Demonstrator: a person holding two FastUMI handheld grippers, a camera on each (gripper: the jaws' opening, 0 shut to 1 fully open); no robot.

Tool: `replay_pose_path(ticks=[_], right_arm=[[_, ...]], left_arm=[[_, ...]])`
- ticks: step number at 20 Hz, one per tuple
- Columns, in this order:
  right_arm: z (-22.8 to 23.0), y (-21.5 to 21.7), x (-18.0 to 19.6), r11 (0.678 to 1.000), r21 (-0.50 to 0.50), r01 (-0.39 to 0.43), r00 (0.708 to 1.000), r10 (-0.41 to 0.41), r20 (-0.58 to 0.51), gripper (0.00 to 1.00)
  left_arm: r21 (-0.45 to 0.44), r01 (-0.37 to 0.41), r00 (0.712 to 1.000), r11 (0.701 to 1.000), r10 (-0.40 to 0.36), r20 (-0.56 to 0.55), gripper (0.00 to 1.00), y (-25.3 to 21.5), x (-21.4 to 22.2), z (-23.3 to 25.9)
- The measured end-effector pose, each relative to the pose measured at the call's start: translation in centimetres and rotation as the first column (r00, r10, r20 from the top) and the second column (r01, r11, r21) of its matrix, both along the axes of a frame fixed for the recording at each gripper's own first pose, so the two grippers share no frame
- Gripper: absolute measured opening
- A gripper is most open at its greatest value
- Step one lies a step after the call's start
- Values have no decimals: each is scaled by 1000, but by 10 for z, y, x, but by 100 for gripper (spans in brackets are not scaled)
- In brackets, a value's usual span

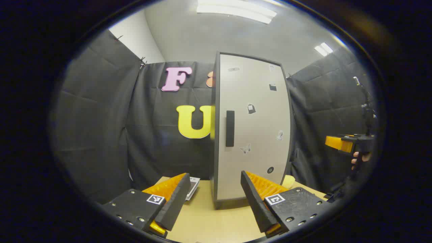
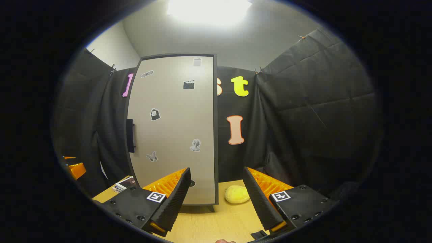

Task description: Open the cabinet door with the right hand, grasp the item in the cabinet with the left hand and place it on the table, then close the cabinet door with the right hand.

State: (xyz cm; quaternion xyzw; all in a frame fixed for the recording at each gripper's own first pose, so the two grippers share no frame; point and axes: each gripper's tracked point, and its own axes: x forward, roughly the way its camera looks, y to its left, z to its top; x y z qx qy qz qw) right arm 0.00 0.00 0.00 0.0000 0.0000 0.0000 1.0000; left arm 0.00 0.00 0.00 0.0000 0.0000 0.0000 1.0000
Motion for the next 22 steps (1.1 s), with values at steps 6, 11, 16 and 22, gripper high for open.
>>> replay_pose_path(ticks=[6,11,16,22], right_arm=[[-4,10,1,1000,1,-15,1000,15,-17,98],[-8,14,6,1000,16,-15,999,15,-33,98],[-6,20,13,999,28,-23,999,24,-33,98],[14,38,25,997,35,-64,997,65,-35,98]], left_arm=[[5,-20,999,1000,20,-25,92,9,-5,-8],[21,-34,999,999,35,-32,92,15,-8,-11],[24,-54,998,998,54,-39,92,21,-7,-15],[-4,-93,993,996,92,-72,90,33,-8,-31]])
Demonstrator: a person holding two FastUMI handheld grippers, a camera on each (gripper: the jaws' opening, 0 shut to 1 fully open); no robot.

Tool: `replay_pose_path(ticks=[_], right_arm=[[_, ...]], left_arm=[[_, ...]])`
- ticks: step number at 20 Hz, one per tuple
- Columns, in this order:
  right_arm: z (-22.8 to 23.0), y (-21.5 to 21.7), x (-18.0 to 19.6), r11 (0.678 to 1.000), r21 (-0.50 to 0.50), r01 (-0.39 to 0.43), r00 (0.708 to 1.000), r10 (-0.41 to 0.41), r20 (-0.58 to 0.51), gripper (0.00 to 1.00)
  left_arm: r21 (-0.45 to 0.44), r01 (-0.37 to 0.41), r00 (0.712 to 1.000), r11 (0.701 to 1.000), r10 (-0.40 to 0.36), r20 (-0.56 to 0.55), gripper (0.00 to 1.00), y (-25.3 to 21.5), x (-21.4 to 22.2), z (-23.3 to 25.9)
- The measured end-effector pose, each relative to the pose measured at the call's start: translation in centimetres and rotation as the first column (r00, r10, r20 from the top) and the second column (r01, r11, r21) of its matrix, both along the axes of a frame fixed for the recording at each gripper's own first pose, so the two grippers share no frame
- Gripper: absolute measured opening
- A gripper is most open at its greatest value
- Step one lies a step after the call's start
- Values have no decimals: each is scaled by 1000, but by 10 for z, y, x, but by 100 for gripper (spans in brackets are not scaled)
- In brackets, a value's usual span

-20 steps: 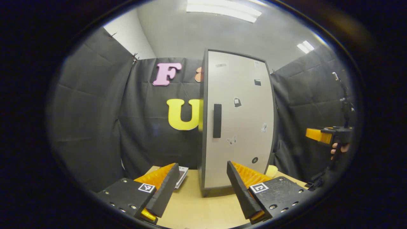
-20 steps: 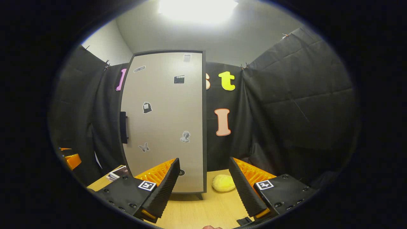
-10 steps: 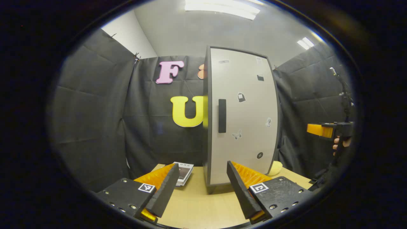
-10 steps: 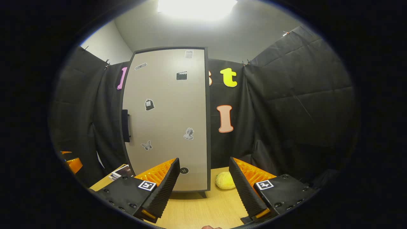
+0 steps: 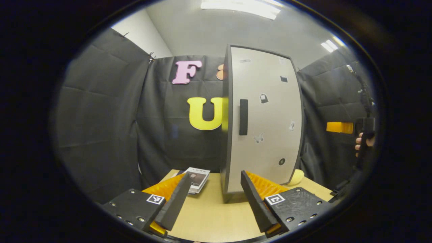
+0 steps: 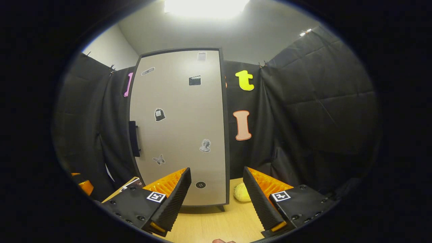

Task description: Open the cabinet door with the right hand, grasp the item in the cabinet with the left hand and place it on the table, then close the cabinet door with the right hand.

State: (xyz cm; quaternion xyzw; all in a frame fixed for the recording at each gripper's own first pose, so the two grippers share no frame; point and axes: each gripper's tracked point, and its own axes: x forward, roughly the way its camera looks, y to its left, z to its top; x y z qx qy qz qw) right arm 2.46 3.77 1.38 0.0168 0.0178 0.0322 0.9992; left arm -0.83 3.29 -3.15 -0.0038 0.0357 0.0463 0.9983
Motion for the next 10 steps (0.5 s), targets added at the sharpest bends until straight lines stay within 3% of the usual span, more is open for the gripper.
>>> replay_pose_path(ticks=[3,10], right_arm=[[23,27,13,999,8,-47,998,47,33,98],[50,131,56,978,47,-205,978,207,-37,98]], left_arm=[[1,-15,1000,1000,15,-10,90,6,-3,-4],[1,-57,998,998,57,-28,92,25,-9,-13]])
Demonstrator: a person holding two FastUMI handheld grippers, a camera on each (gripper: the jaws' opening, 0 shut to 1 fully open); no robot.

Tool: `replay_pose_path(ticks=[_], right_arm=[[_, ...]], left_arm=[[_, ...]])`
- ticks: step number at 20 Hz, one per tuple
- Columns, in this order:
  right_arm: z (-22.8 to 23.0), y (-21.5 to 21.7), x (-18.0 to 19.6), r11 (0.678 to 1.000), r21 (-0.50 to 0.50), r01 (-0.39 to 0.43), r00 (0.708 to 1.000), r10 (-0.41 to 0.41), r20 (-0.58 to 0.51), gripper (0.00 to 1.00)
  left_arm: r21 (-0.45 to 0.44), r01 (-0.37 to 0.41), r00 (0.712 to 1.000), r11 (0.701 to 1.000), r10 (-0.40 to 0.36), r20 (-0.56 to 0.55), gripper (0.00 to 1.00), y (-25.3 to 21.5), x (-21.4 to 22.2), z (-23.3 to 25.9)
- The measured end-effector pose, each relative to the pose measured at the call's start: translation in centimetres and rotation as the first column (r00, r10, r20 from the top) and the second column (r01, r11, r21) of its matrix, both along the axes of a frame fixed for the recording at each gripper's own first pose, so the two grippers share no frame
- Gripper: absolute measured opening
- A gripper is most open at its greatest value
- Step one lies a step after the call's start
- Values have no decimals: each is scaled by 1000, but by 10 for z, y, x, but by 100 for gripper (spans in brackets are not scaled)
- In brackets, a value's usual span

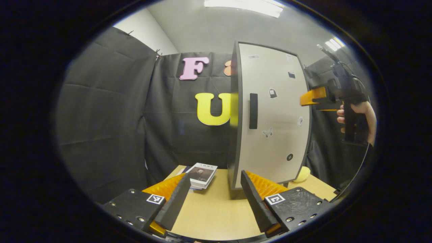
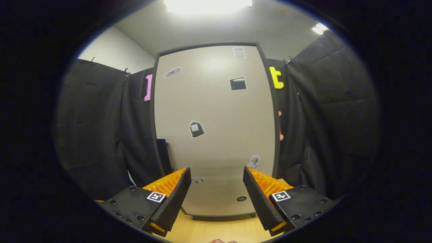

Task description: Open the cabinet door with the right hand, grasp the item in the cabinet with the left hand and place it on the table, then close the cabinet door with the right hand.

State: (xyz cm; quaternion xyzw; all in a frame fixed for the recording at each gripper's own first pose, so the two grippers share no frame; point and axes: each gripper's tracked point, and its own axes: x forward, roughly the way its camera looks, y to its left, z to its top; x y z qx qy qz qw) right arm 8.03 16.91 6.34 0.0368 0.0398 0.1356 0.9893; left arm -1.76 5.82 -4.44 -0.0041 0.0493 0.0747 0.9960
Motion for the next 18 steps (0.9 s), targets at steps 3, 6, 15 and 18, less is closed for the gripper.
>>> replay_pose_path(ticks=[3,6,15,18], right_arm=[[11,44,15,998,8,-59,998,59,18,98],[13,81,29,995,17,-101,995,101,9,98],[-24,143,77,995,-2,-103,991,102,-81,89],[-29,151,91,995,-40,-87,995,85,-53,89]], left_arm=[[13,-25,1000,1000,25,-8,92,15,-4,-4],[24,-51,999,998,52,-13,93,30,-7,-4],[2,-124,992,992,124,-34,93,77,-2,-13],[-4,-130,990,992,130,-47,93,85,-3,-18]])
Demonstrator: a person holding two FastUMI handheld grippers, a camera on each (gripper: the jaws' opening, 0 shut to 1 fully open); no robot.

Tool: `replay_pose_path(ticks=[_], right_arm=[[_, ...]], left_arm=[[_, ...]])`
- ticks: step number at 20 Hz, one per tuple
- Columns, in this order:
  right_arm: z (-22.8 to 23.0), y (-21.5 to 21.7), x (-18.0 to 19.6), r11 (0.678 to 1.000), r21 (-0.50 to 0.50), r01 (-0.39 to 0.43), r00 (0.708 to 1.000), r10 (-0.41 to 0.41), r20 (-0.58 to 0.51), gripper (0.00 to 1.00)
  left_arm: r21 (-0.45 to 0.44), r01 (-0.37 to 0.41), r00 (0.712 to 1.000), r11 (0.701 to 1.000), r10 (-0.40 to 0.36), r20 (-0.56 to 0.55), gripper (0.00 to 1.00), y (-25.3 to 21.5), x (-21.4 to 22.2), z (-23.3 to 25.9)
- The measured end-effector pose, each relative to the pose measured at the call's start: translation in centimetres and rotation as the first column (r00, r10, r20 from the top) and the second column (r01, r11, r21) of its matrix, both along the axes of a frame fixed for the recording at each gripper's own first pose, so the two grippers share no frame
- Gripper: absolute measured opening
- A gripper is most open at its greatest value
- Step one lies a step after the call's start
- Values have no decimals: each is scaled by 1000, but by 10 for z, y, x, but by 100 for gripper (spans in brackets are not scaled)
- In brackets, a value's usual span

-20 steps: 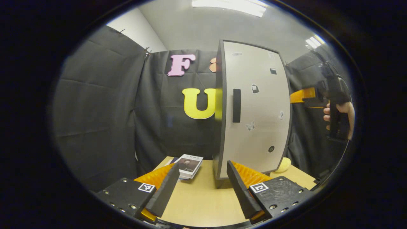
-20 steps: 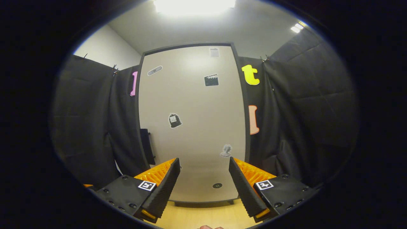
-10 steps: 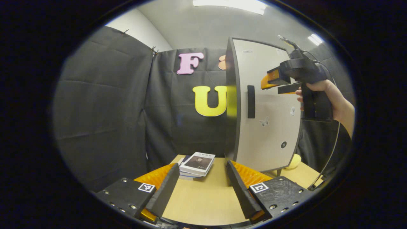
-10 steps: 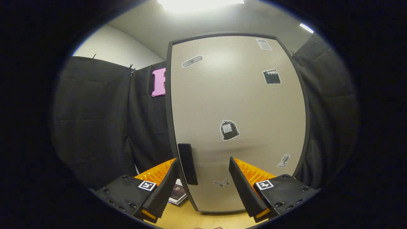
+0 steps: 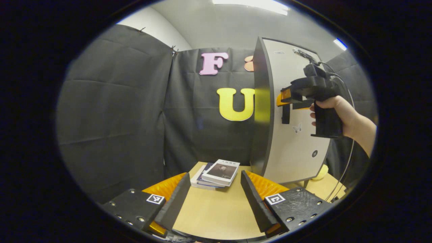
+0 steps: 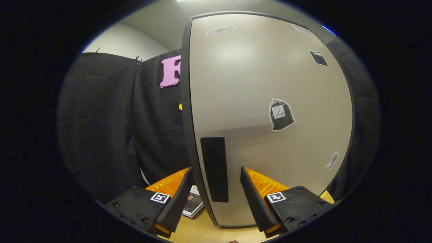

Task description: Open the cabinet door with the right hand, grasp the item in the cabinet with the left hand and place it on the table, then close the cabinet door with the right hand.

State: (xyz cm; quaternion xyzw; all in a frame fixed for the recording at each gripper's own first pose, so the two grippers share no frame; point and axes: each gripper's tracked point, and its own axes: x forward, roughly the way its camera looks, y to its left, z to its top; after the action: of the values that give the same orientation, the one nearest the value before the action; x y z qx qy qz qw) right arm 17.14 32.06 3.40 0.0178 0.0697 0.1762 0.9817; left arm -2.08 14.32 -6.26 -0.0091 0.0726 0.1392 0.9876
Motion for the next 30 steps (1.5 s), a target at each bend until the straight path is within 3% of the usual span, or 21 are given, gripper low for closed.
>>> replay_pose_path(ticks=[1,2,3,4,5,8,11,12,13,16,30], right_arm=[[-5,1,5,1000,-17,11,1000,-11,-5,74],[-8,4,7,1000,-22,11,1000,-11,-15,73],[-10,6,10,1000,-17,16,1000,-17,-27,61],[-12,3,13,999,-16,41,999,-42,-34,56],[-11,2,13,999,-11,50,998,-50,-39,42],[-13,3,15,999,-10,52,997,-52,-48,31],[-12,2,14,999,-26,31,999,-32,-31,33],[-11,3,14,999,-24,24,999,-25,-28,25],[-10,4,13,1000,-15,16,1000,-16,-21,25],[-8,3,11,998,-53,-42,999,41,-17,11],[8,-27,-75,976,-15,-219,976,219,-7,13]], left_arm=[[-12,-3,1000,1000,3,-12,92,0,-3,-5],[-26,-3,1000,1000,3,-9,92,0,-3,-6],[-39,-2,1000,999,2,1,92,0,-3,-2],[-45,-4,1000,999,4,7,90,0,-6,0],[-43,-8,1000,999,8,8,92,1,-7,3],[-21,-8,1000,1000,8,4,92,4,-11,2],[-34,10,1000,999,-10,11,92,0,-13,8],[-35,14,1000,999,-14,21,90,-1,-14,12],[-31,17,999,999,-17,29,90,-4,-15,16],[-3,18,999,1000,-17,33,92,-9,-19,20],[-33,-9,1000,999,10,29,90,-35,-55,13]])
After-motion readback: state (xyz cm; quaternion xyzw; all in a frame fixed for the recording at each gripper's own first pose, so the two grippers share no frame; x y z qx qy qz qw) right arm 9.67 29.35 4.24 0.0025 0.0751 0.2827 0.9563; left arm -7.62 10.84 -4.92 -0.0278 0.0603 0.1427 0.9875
